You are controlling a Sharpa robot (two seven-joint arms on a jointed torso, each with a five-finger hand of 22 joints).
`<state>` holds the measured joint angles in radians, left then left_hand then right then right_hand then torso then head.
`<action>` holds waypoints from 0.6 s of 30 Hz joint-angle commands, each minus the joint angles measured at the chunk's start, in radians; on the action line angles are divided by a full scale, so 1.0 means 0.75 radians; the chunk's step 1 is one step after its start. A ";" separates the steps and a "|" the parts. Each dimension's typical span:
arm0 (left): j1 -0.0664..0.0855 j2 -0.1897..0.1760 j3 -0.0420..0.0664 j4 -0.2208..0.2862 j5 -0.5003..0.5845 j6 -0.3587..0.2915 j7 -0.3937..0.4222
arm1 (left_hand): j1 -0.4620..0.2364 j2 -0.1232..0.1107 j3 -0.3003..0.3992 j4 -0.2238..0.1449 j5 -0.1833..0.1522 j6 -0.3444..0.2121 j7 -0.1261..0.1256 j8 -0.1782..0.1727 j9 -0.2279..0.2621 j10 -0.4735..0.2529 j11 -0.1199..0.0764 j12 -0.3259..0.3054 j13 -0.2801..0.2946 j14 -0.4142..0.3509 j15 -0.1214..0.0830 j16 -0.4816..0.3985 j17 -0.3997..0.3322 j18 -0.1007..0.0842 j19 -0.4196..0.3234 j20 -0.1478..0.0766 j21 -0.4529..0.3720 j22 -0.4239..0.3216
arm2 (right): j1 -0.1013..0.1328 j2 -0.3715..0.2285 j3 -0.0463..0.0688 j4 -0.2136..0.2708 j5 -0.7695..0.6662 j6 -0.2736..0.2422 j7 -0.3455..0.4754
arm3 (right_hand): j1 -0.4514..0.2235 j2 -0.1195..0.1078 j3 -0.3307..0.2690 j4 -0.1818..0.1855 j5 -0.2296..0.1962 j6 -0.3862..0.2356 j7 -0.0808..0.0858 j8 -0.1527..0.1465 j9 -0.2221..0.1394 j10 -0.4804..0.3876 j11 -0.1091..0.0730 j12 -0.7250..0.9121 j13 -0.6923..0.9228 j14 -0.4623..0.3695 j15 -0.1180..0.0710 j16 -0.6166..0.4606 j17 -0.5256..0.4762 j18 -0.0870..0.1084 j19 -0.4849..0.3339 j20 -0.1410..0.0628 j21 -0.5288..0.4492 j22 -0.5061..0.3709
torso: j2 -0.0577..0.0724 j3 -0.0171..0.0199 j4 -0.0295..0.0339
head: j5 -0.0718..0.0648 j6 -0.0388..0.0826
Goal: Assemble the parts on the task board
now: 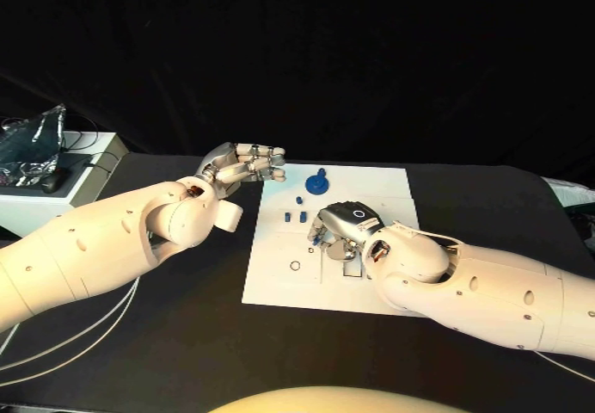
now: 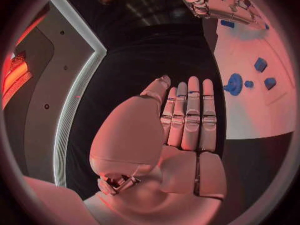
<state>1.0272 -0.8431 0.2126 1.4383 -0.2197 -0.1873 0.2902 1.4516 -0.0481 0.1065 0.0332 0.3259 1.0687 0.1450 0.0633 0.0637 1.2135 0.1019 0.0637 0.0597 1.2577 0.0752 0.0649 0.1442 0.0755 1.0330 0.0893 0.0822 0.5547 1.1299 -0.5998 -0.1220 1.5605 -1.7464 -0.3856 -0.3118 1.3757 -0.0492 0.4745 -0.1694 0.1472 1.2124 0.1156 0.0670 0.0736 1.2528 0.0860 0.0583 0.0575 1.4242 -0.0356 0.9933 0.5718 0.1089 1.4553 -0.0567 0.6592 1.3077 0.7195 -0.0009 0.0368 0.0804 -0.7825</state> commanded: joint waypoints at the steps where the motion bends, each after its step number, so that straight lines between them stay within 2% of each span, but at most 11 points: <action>1: 0.000 0.002 0.001 0.003 -0.001 0.002 0.006 | 0.015 0.000 -0.004 -0.006 0.000 -0.004 0.007 0.000 0.000 -0.005 0.001 -0.004 0.001 -0.002 -0.003 -0.002 0.001 -0.015 0.003 -0.001 0.005 -0.002 | -0.006 0.003 -0.002 0.007 -0.035 0.045 -0.015 | -0.001 0.009 0.003 -0.001 0.003 0.001 0.006 -0.002 0.002 0.053 -0.046 0.004 0.007 -0.001 -0.010 0.002 -0.001 0.032 -0.004 0.000 -0.001 0.101 | 0.000 0.0013 -0.0010 | 0.005 -0.007; 12: 0.000 -0.001 0.001 0.001 -0.004 0.002 0.004 | 0.016 0.000 -0.005 -0.005 0.000 -0.005 0.007 0.000 0.000 -0.005 0.001 -0.004 0.001 -0.003 -0.003 -0.002 0.004 -0.015 0.001 -0.001 0.006 -0.003 | -0.010 0.001 -0.004 0.035 -0.035 0.044 -0.016 | -0.004 0.011 0.002 -0.005 0.006 0.002 0.007 -0.002 0.002 0.053 -0.046 0.004 0.007 0.000 -0.010 0.004 -0.005 0.032 -0.004 0.000 -0.001 0.101 | 0.001 0.0013 0.0008 | 0.017 -0.019; 18: 0.000 -0.003 0.001 -0.002 -0.004 0.002 0.003 | 0.016 0.000 -0.005 -0.005 0.000 -0.005 0.007 0.000 0.000 -0.005 0.001 -0.004 0.001 -0.003 -0.003 -0.002 0.004 -0.015 0.001 -0.001 0.006 -0.003 | -0.013 -0.007 -0.004 0.051 -0.036 0.042 -0.018 | -0.004 0.011 0.002 -0.005 0.006 0.002 0.007 -0.002 0.002 0.053 -0.046 0.004 0.007 0.000 -0.010 0.004 -0.005 0.032 -0.004 0.000 -0.001 0.101 | 0.000 0.0009 -0.0012 | 0.023 -0.024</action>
<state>1.0271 -0.8457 0.2126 1.4359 -0.2207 -0.1880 0.2889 1.4516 -0.0481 0.1065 0.0331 0.3259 1.0687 0.1450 0.0633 0.0637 1.2135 0.1019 0.0637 0.0597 1.2577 0.0752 0.0649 0.1462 0.0754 1.0330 0.0893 0.0821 0.5534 1.1210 -0.6043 -0.1251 1.5952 -1.7589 -0.3708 -0.3206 1.3756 -0.0493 0.4744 -0.1695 0.1471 1.2130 0.1162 0.0632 0.0736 1.2521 0.0851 0.0582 0.0646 1.4242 -0.0355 0.9933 0.5692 0.1092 1.4552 -0.0566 0.6592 1.3075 0.7203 0.0002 0.0364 0.0957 -0.7986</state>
